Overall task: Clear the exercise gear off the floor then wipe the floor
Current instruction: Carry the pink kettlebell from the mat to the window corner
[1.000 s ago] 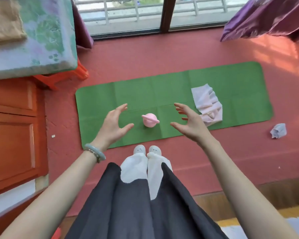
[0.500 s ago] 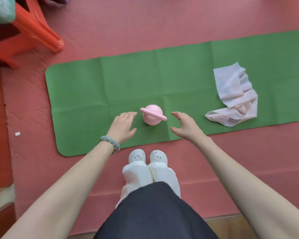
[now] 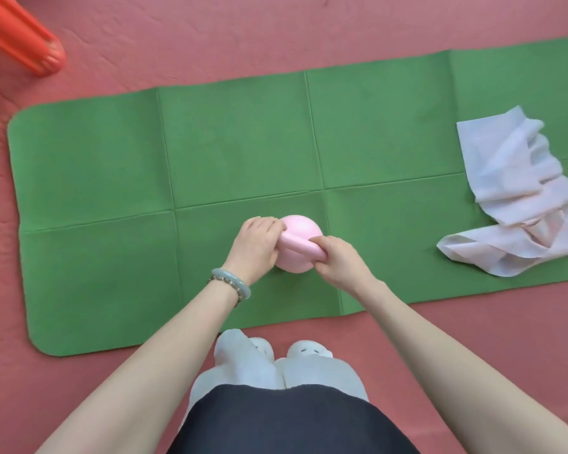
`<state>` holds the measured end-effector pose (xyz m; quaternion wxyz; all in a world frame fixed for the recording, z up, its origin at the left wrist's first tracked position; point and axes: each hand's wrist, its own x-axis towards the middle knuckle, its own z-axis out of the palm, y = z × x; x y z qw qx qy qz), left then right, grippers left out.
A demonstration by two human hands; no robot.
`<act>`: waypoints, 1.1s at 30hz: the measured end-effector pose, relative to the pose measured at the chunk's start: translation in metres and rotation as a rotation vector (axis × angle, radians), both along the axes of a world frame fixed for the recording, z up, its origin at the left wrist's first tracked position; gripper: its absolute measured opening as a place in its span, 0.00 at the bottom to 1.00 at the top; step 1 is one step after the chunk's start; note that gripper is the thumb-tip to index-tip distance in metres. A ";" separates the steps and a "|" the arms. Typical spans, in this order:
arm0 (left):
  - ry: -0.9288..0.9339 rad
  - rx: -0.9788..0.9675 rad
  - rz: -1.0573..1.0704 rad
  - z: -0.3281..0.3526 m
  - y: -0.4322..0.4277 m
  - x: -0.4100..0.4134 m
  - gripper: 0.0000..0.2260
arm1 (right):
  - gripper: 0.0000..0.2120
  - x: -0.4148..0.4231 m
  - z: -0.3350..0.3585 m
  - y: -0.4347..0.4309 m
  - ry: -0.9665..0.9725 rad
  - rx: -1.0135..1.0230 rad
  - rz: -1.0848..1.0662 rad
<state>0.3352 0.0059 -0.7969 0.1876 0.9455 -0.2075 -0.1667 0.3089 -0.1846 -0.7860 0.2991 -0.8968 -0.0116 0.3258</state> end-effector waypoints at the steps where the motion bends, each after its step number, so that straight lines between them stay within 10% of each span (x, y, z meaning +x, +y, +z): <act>1: -0.019 -0.024 0.006 -0.003 -0.001 0.002 0.12 | 0.11 0.002 -0.003 0.001 -0.025 -0.010 -0.011; 13: 0.145 -0.032 0.006 0.107 -0.013 -0.028 0.09 | 0.06 -0.028 0.102 -0.018 -0.055 0.036 -0.049; 33: 0.003 -0.196 -0.662 0.681 -0.083 -0.054 0.05 | 0.06 -0.130 0.680 -0.075 -0.206 -0.080 -0.170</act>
